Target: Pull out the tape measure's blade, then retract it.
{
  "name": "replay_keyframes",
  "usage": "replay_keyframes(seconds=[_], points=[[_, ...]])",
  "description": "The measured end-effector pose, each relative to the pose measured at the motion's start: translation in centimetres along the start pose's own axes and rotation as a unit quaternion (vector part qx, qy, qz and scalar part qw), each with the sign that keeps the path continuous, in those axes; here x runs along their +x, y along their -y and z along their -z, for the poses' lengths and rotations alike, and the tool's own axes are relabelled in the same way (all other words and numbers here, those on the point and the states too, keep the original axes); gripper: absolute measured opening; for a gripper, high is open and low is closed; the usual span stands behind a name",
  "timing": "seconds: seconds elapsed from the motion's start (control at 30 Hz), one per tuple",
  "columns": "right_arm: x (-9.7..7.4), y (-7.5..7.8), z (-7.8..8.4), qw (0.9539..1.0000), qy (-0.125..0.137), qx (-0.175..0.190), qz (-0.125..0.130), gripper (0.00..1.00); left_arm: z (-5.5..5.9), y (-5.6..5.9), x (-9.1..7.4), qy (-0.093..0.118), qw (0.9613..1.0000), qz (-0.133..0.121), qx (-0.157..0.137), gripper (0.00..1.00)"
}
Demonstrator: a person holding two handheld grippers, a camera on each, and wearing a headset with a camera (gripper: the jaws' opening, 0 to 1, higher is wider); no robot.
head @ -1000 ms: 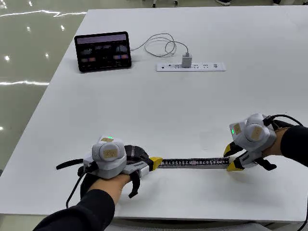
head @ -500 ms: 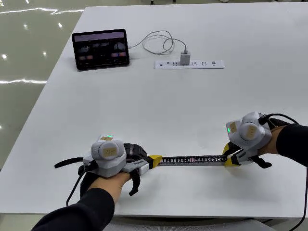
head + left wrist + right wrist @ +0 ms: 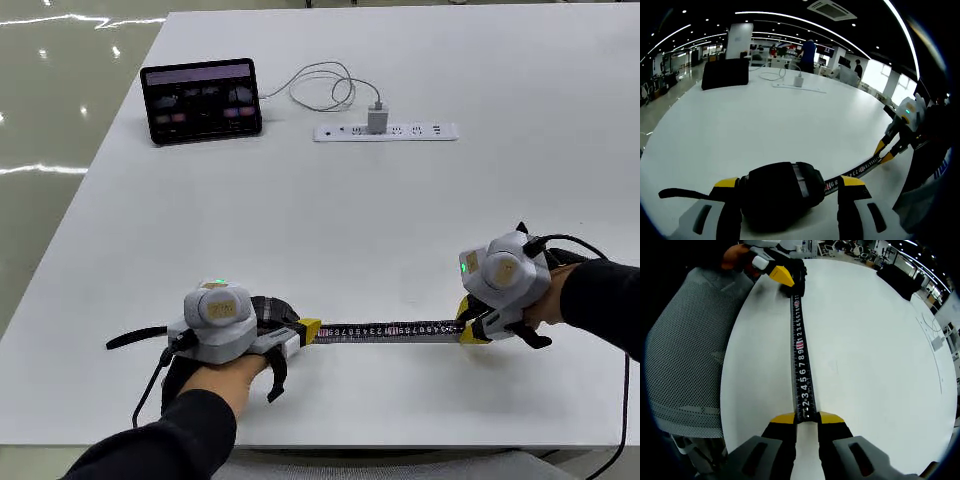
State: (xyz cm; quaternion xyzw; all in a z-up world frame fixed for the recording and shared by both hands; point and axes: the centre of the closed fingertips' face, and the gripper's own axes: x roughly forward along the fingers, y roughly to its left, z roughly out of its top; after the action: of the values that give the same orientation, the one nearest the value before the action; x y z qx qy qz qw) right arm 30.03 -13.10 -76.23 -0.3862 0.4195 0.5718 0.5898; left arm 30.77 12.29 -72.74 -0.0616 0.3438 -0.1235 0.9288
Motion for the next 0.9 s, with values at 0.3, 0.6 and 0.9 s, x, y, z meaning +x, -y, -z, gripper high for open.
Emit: replay_keyframes(seconds=[0.3, 0.6, 0.9], points=[[0.03, 0.06, 0.05, 1.0000, -0.005, -0.004, 0.000, 0.10, 0.03, -0.80, 0.11, 0.001, 0.9999, -0.014, -0.006, 0.64], [0.02, 0.10, 0.06, 1.0000, -0.010, -0.001, -0.001, 0.10, 0.23, -0.77, 0.17, -0.017, 0.9995, -0.024, 0.012, 0.62], [0.18, -0.14, -0.40, 1.0000, -0.005, 0.006, 0.004, 0.10, 0.39, -0.86, 0.27, -0.024, 0.9987, -0.031, 0.034, 0.62]])
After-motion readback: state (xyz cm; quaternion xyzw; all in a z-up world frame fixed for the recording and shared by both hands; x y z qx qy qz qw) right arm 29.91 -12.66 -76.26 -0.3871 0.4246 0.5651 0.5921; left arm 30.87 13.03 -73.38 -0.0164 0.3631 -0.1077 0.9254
